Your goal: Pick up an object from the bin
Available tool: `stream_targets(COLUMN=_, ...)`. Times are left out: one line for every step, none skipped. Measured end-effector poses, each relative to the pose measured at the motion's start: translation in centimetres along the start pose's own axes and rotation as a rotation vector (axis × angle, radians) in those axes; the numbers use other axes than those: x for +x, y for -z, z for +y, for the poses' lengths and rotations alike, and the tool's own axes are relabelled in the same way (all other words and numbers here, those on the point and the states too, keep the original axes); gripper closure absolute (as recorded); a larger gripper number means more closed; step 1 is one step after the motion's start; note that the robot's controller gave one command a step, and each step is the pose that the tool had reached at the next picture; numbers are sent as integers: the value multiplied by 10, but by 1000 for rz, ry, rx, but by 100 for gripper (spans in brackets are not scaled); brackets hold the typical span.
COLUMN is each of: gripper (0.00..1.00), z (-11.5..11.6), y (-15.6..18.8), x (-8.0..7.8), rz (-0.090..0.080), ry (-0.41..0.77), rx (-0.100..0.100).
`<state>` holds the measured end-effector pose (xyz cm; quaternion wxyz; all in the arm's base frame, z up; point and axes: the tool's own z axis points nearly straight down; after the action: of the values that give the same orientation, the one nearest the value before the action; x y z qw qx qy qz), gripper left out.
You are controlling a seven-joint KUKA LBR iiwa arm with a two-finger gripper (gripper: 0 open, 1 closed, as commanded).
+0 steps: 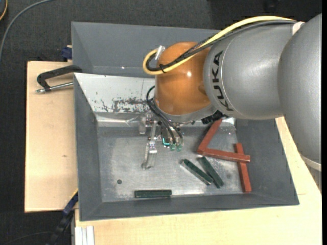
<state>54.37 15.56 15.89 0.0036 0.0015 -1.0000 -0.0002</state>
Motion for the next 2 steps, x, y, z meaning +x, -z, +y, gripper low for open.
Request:
stream_targets(gripper=0, z=-77, y=10, x=43, rz=-6, ry=157, rx=3)
stream_targets(gripper=0, z=-131, y=-92, x=45, rz=-1, ry=324, rx=1)
